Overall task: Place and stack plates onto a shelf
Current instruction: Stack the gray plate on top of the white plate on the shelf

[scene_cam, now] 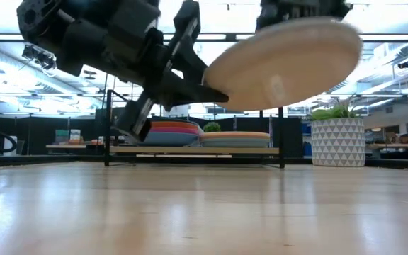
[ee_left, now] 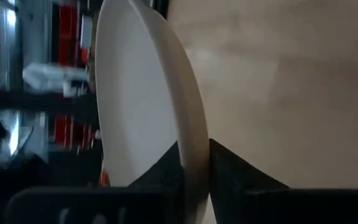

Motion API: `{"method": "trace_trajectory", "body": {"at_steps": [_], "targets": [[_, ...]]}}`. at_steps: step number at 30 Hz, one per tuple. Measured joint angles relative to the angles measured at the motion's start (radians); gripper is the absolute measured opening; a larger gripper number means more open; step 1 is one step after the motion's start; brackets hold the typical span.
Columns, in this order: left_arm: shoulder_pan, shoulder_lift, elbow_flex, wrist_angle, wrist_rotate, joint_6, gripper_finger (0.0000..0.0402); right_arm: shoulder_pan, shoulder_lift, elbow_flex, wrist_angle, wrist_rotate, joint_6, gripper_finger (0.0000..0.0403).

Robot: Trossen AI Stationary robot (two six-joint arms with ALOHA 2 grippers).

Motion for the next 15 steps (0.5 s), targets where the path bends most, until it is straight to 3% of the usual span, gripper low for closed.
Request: {"method": "trace_trajectory", "body": {"at_steps": [4, 9, 15], "targets": [[0.034, 0.0, 0.0, 0.005, -0.126, -0.036, 0.0052, 0.039, -0.128, 0.039, -0.032, 0.181, -0.028, 0.0094], [0.109, 0.0, 0.0, 0.034, -0.233, -0.197, 0.0053, 0.14, -0.291, 0.039, -0.022, 0.414, -0.041, 0.0094], [0.173, 0.0, 0.0, 0.025, -0.412, -0.225, 0.0054, 0.274, -0.383, -0.006, -0.015, 0.567, -0.001, 0.0094]]}}
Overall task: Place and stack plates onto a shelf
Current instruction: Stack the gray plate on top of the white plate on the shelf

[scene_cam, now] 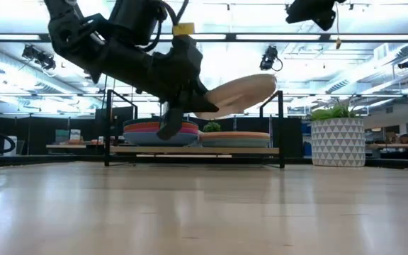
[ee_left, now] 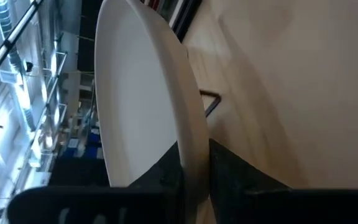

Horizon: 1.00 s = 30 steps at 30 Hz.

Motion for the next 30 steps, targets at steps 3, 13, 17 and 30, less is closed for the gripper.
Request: {"method": "trace_trajectory", "body": {"at_steps": [3, 13, 17, 30], "targets": [[0.035, 0.0, 0.015, -0.032, -0.007, 0.057, 0.0054, 0.044, -0.005, -0.023, 0.001, 0.038, 0.029, 0.0094], [0.236, 0.0, 0.29, -0.564, 0.139, 0.035, 0.0054, 0.137, 0.016, -0.096, 0.049, 0.069, 0.106, 0.0094], [0.286, 0.0, 0.343, -0.609, 0.178, 0.025, 0.0054, 0.167, 0.017, -0.108, 0.053, 0.101, 0.119, 0.0094], [0.332, 0.083, 0.35, -0.555, 0.287, 0.084, 0.0083, 0.195, 0.017, -0.109, 0.073, 0.123, 0.129, 0.0094]]}}
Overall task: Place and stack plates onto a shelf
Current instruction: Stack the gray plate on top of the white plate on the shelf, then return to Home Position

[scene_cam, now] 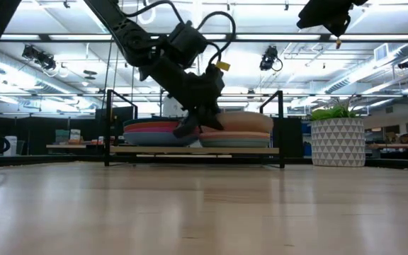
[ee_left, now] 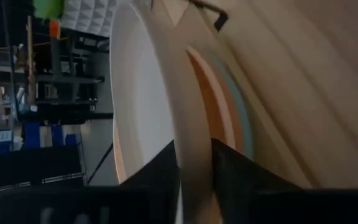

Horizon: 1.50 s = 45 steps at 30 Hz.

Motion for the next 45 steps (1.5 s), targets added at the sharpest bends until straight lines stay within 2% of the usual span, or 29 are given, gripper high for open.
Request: {"method": "trace_trajectory", "body": {"at_steps": [6, 9, 12, 16, 24, 30, 35, 40, 45], "targets": [[-0.008, -0.024, 0.0, 0.008, 0.026, -0.079, 0.0171, 0.0, 0.0, 0.0, -0.003, 0.0, -0.001, 0.0094], [-0.014, -0.061, 0.002, 0.008, 0.149, -0.157, 0.0204, 0.0, 0.0, 0.0, -0.005, -0.001, -0.002, 0.0094], [-0.007, -0.085, 0.001, 0.018, 0.292, -0.241, 0.0218, 0.003, 0.0, 0.0, -0.007, -0.001, 0.0, 0.0094], [0.025, -0.08, 0.001, 0.053, 0.309, -0.34, 0.0212, 0.016, 0.0, 0.0, -0.007, -0.001, 0.004, 0.0094], [0.058, -0.04, 0.0, 0.036, 0.158, -0.435, 0.0179, 0.048, 0.0, 0.0, -0.006, 0.057, 0.005, 0.0094], [0.055, -0.002, 0.001, 0.03, 0.142, -0.403, 0.0167, 0.048, 0.0, 0.0, -0.005, 0.058, 0.001, 0.0094], [0.034, -0.025, -0.003, 0.033, 0.089, -0.383, 0.0166, 0.048, 0.0, 0.0, -0.005, 0.059, 0.0, 0.0094], [0.01, -0.148, 0.002, 0.028, 0.147, -0.502, 0.0165, 0.049, 0.0, -0.005, -0.008, 0.068, -0.031, 0.0094], [0.001, -0.258, -0.006, -0.114, 0.352, -0.621, 0.014, 0.058, -0.027, -0.088, 0.004, 0.115, -0.026, 0.0094]]}}
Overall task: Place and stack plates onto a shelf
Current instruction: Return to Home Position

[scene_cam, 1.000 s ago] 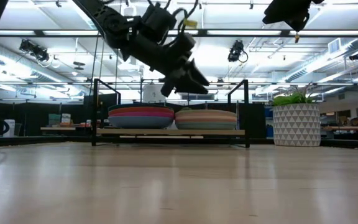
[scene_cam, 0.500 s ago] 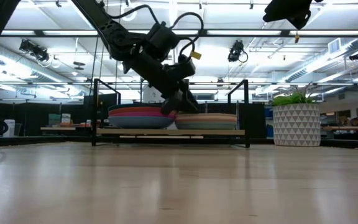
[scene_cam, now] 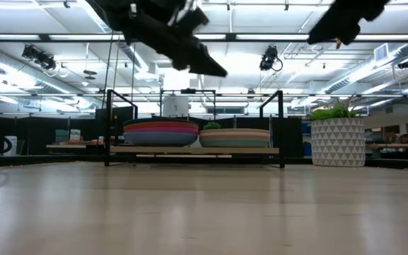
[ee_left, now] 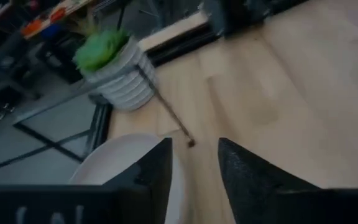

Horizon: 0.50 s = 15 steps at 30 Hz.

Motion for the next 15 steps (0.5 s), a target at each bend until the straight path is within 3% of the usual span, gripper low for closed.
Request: {"method": "trace_trajectory", "body": {"at_steps": [4, 8, 15], "targets": [[-0.011, -0.104, -0.112, 0.013, 0.022, -0.015, 0.0105, 0.0, -0.065, -0.1, 0.097, -0.018, -0.005, 0.0094], [-0.011, -0.238, -0.281, 0.128, 0.024, -0.054, 0.0076, -0.001, -0.172, -0.19, 0.166, -0.016, -0.036, 0.0094], [-0.011, -0.443, -0.513, 0.26, 0.024, -0.136, 0.0055, -0.053, -0.394, -0.355, 0.322, -0.02, -0.155, 0.0094]]}}
